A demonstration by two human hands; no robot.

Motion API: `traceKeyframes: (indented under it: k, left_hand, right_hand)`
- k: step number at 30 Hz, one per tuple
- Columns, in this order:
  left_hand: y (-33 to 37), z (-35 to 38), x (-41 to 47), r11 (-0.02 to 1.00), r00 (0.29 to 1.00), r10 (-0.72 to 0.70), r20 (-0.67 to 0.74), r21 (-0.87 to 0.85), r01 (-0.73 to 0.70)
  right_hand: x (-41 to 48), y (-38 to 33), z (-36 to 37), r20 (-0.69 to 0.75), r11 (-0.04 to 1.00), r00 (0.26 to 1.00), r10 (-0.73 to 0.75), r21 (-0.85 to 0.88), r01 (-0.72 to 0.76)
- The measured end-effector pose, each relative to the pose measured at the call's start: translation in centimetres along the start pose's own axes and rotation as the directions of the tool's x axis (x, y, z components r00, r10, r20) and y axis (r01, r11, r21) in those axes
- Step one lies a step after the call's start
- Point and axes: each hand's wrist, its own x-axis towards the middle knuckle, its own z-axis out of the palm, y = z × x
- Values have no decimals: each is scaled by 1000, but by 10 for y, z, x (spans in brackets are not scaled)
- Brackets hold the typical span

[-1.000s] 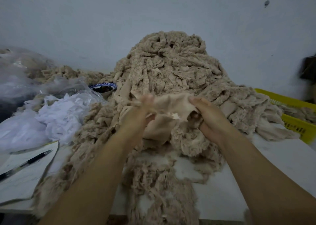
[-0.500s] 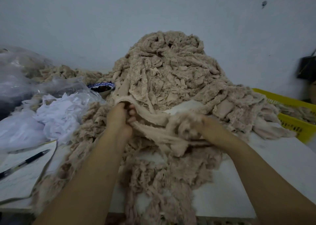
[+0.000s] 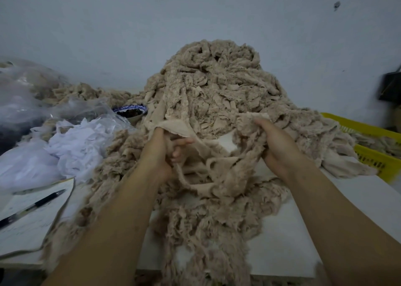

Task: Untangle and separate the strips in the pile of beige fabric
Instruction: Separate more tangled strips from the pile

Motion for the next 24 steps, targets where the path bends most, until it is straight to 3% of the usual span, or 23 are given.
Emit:
traceKeyframes:
  k: [4,8,11,14,15,18,22,24]
  left_hand:
    - [-6,3,2,999,997,-43,63,13,43]
    - [-29,22,-9,998,967,-13,254,60,-2]
    - [-40,44,-23,968,935,-25,354,241,-66]
    - [-41,48,-26,863,941,22,339,469,-189]
    - [-38,47,-27,860,947,46,319,469,-200]
    - [-32,35,-25,890,965,64,256,423,-172]
    - [-24,18,-22,993,944,15,329,107,-53]
    - [-21,12,-20,998,950,-2,313,54,-16]
  right_hand:
    - [-4,-14,12,101,995,995,-15,101,5]
    - [-8,-25,31,127,983,992,-12,182,-11]
    - [-13,-22,49,190,997,982,-19,-71,33]
    - [-13,-17,59,309,954,950,52,-297,45]
    - [-13,-17,60,297,959,954,34,-279,53]
    - [-8,-23,54,138,999,990,-31,-14,33]
    - [-1,-21,40,39,975,999,36,217,-43]
    - [-2,-20,39,39,942,997,62,327,-71]
